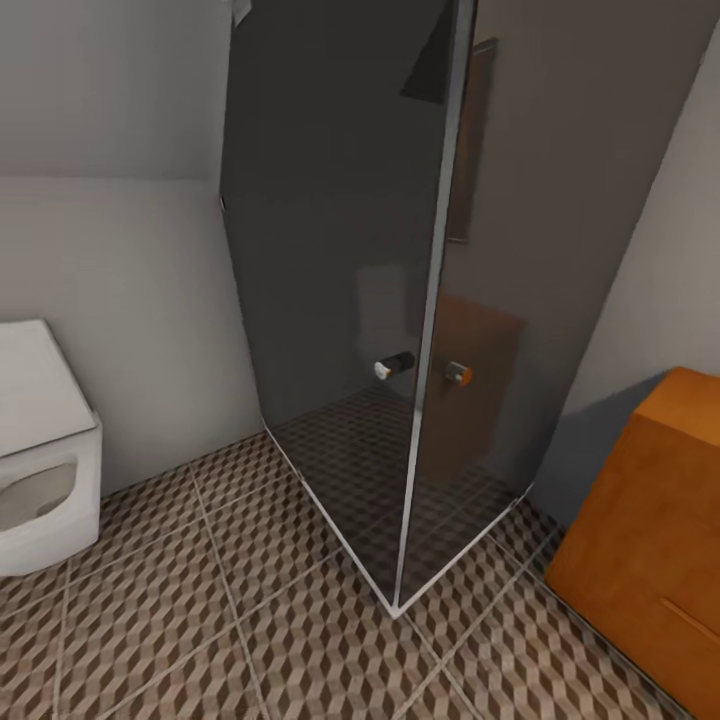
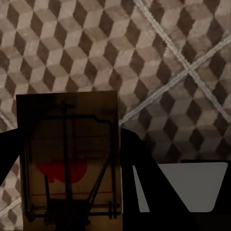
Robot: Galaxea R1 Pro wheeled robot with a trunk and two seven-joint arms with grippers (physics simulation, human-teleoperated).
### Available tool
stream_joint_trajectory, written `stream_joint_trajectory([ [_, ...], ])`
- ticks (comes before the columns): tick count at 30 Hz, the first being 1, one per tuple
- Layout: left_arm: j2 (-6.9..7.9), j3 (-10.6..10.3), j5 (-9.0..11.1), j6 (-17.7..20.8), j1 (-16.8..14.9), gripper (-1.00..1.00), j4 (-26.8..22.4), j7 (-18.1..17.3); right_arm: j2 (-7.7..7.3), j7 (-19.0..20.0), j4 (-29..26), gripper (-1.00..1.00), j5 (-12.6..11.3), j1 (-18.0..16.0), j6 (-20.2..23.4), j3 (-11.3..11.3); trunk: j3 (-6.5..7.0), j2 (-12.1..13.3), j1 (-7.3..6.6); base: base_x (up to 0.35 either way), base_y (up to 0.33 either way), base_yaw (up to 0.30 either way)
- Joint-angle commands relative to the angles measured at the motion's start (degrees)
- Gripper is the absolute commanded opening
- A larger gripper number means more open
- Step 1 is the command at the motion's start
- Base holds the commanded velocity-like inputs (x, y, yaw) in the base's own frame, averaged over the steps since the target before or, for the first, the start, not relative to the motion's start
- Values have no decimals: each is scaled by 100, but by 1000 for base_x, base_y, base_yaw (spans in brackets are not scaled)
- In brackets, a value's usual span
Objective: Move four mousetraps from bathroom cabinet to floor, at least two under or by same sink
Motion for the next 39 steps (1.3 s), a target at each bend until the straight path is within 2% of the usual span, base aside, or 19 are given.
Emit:
stream_joint_trajectory([
  [1,7,-48,45,-31,-9,-100,-25,38,-1,-14,-5,-100,-56,0,-12,50,-5,-3,0,0,0,286],
  [39,11,-48,40,-40,-9,-100,-9,29,-1,-14,3,-100,-58,0,-11,50,-5,-3,0,0,0,286],
])
